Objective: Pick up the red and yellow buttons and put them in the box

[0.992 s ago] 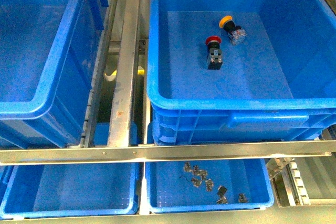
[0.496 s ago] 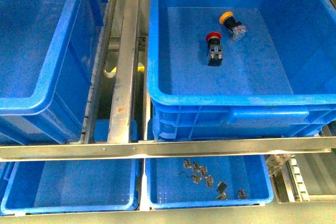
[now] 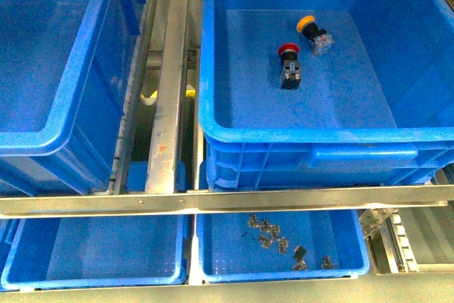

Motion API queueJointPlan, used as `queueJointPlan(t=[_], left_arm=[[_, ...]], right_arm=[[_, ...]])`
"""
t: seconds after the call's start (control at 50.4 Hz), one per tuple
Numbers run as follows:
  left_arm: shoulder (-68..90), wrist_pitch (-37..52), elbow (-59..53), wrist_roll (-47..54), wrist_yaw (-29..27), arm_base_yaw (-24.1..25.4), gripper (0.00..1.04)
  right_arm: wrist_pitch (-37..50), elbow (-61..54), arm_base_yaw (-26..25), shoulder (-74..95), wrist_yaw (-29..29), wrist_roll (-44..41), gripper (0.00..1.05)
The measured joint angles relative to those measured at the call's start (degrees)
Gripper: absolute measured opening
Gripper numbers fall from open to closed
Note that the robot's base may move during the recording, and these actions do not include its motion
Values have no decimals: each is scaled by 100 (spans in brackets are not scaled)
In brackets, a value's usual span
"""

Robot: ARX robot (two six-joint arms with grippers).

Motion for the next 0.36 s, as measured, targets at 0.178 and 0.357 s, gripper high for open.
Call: queueJointPlan(t=[0.178, 0.357], left_arm=[[0, 0, 0, 0, 0, 0, 97], [0, 0, 0, 0, 0, 0, 97]], right_arm=[[0, 0, 0, 0, 0, 0, 99], [0, 0, 0, 0, 0, 0, 99]])
